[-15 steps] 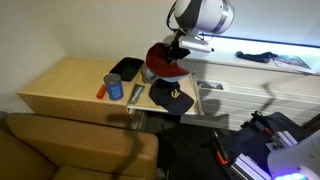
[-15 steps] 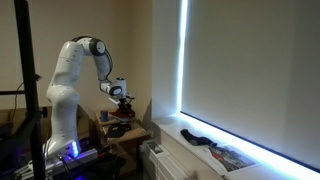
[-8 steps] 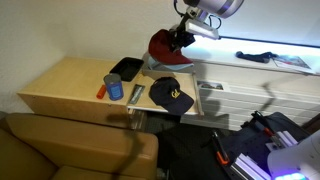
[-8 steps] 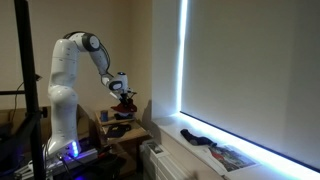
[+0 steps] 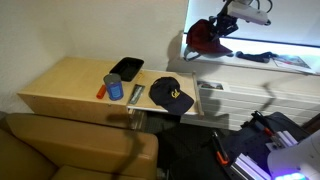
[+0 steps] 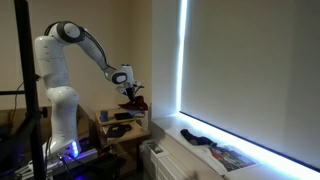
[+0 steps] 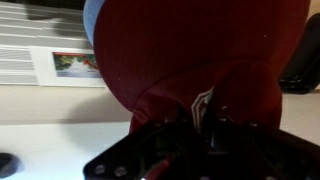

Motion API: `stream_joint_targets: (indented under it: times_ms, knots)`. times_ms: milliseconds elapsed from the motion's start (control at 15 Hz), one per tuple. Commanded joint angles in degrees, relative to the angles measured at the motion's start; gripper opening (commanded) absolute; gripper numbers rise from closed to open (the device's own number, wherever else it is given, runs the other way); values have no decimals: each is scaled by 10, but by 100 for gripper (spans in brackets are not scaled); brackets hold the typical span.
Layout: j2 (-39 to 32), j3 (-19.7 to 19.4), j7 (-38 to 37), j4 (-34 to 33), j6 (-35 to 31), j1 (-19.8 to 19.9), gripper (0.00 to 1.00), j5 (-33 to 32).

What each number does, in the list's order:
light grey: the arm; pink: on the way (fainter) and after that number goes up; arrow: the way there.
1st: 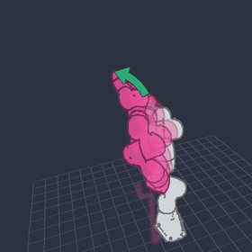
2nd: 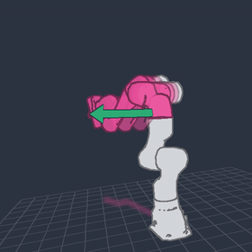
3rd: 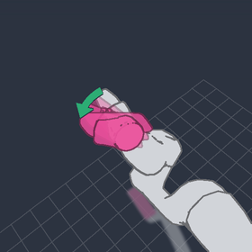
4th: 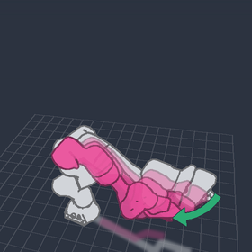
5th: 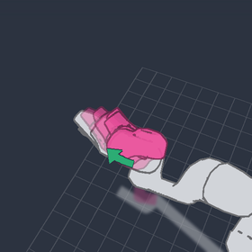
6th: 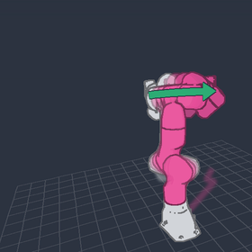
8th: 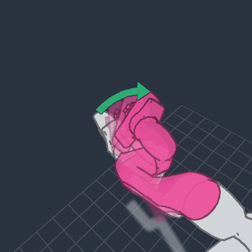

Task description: Pick up the caps on the sliding tray and put them on the window sill

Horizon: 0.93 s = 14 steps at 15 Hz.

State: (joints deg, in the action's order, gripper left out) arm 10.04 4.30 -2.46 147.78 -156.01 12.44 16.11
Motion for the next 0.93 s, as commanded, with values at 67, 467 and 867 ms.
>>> stream_joint_targets:
  times_ms: [67, 467, 867]
  knots:
    - [98, -92, -66, 50, 41, 38, 4, -103]
    - [22, -189, -61, 8, -92, 10, 4, -9]
    - [34, -184, -67, 22, -82, 22, 4, -24]
